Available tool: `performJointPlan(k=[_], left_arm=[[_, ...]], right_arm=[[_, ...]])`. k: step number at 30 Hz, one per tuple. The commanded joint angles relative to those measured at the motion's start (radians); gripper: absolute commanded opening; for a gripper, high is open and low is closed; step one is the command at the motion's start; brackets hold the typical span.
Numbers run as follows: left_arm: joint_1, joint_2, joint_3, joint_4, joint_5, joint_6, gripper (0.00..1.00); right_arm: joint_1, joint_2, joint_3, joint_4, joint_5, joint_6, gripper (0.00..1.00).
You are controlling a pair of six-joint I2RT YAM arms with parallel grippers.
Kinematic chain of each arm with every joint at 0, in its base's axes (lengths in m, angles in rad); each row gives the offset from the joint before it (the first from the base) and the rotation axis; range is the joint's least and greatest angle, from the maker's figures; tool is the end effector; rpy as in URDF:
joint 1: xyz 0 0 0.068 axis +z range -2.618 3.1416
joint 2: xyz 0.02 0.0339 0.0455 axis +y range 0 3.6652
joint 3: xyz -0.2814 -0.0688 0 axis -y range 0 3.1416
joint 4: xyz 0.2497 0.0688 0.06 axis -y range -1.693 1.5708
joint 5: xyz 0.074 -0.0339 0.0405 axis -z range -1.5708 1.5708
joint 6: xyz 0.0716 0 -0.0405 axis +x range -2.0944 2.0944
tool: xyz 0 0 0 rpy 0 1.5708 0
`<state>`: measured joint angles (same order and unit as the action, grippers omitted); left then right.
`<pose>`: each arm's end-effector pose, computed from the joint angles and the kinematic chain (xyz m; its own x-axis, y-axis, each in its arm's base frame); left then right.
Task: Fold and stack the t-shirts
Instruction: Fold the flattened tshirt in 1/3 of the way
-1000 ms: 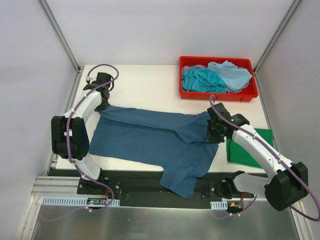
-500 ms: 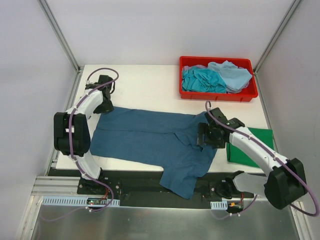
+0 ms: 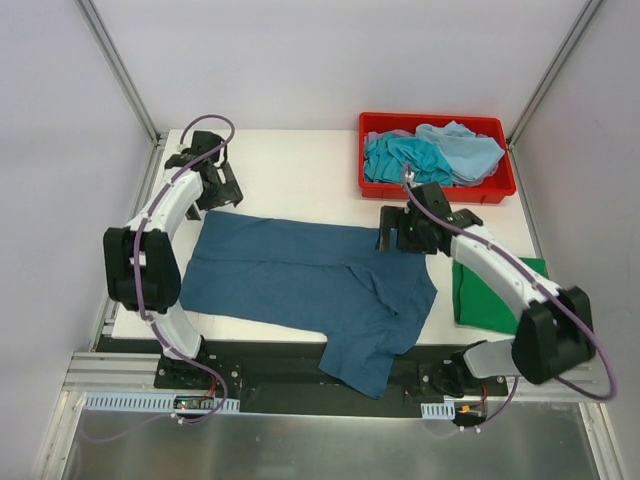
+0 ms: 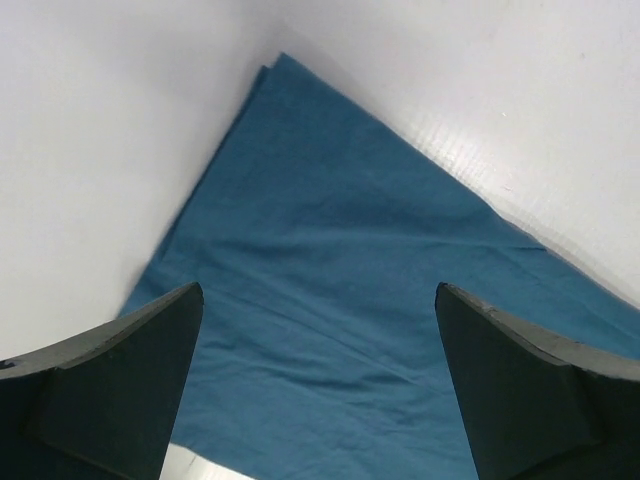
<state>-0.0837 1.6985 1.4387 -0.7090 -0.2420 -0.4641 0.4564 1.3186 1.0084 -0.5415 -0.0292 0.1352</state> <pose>0.3939 -0.0158 0.2682 -0.7102 -0.3765 -0.5948 -0.4160 0.9061 -0.0769 0.2700 0.1349 0.2574 -0.7309 -0.2088 -0.6497 -0.3626 0.9254 0.1106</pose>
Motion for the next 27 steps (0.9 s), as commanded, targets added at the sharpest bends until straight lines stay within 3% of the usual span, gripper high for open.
performJointPlan(k=[1, 18, 27], left_arm=[[0.002, 0.099, 0.034, 0.038, 0.145, 0.008, 0.99], [0.048, 0.297, 0.054, 0.055, 0.107, -0.024, 0.99], [0.056, 0.267, 0.112, 0.02, 0.046, -0.005, 0.99]], right_arm=[[-0.064, 0.171, 0.076, 0.078, -0.037, -0.037, 0.96], [-0.232, 0.54, 0.242, 0.126, -0.113, -0.088, 0.96], [-0.246, 0.548, 0.374, 0.108, -0.061, -0.25, 0.97]])
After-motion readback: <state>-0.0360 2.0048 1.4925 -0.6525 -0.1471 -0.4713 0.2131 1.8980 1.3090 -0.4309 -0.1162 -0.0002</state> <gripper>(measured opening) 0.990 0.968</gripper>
